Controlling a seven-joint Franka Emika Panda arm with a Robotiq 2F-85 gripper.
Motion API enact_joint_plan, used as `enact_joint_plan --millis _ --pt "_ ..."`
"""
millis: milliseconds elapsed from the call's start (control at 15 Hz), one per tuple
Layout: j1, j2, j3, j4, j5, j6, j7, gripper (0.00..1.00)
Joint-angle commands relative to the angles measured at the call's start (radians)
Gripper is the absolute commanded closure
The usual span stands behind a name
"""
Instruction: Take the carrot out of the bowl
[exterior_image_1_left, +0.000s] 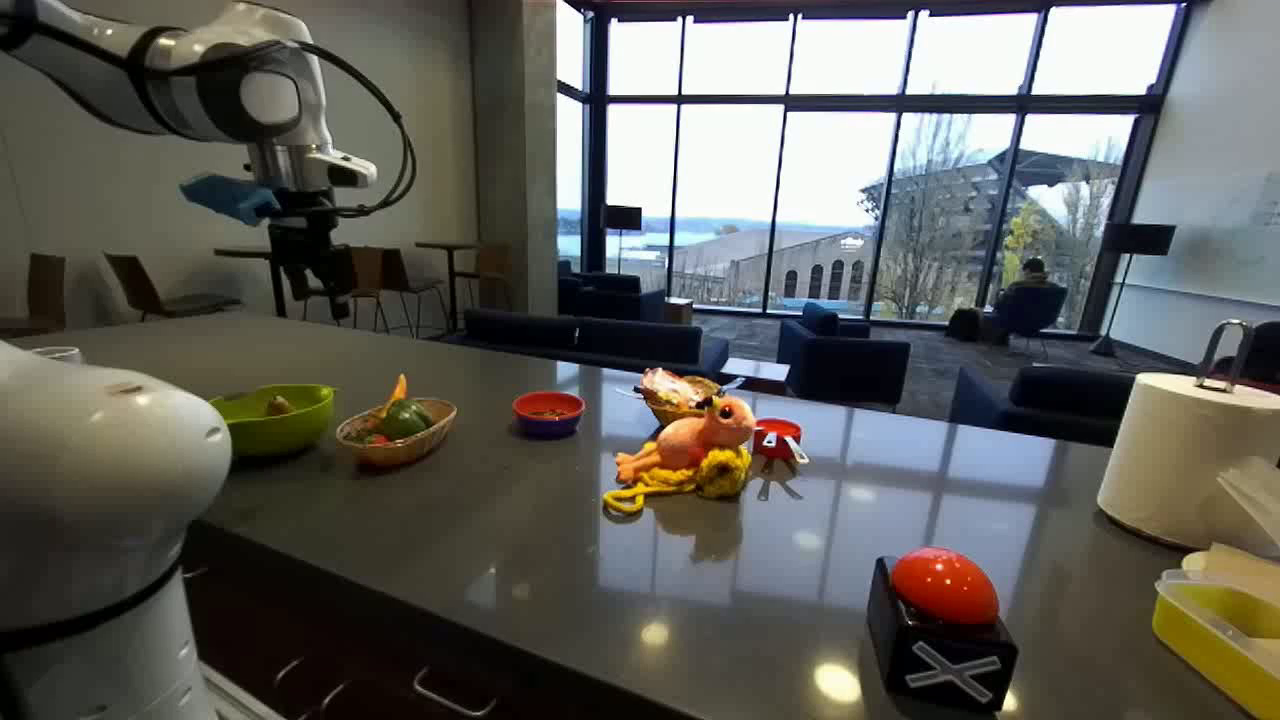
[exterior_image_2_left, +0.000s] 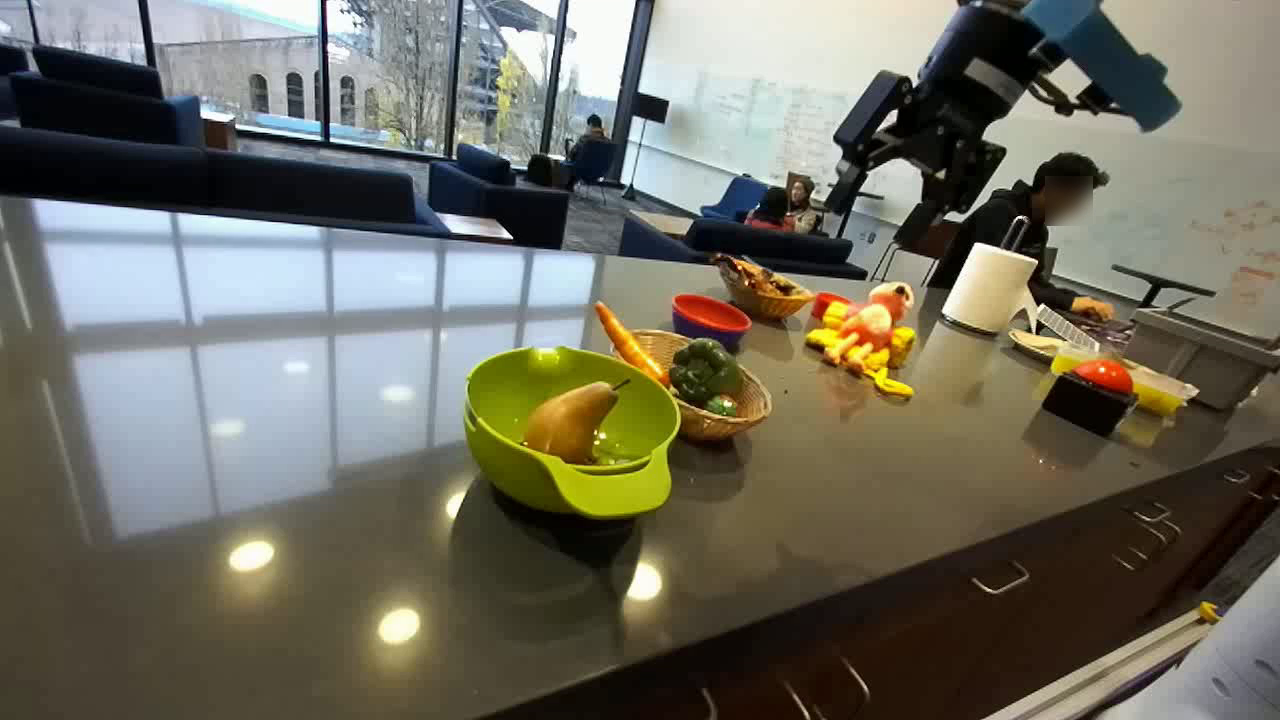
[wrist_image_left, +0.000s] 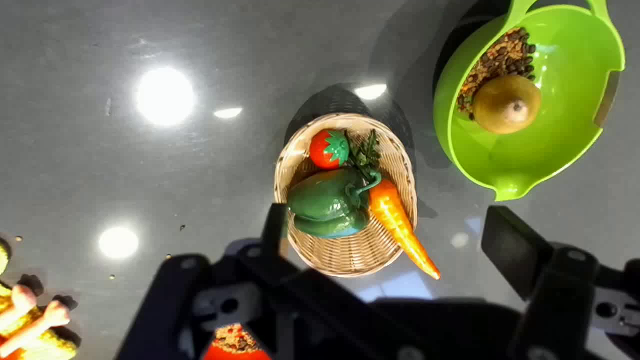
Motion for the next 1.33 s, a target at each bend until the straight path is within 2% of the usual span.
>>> enact_joint_plan --millis 0,333,667,1267 --pt "-0.001 0.0 0.0 0.003 0.0 -0.003 0.0 0.0" --pt "-0.002 0.006 0.0 0.004 0.0 -0.002 0.0 0.0" --pt "-0.002 0.087 0.011 0.003 0.0 0.089 -0.017 0.0" --pt "0.056 0.384 0.021 0.071 -0.021 0.351 -0.159 0.0"
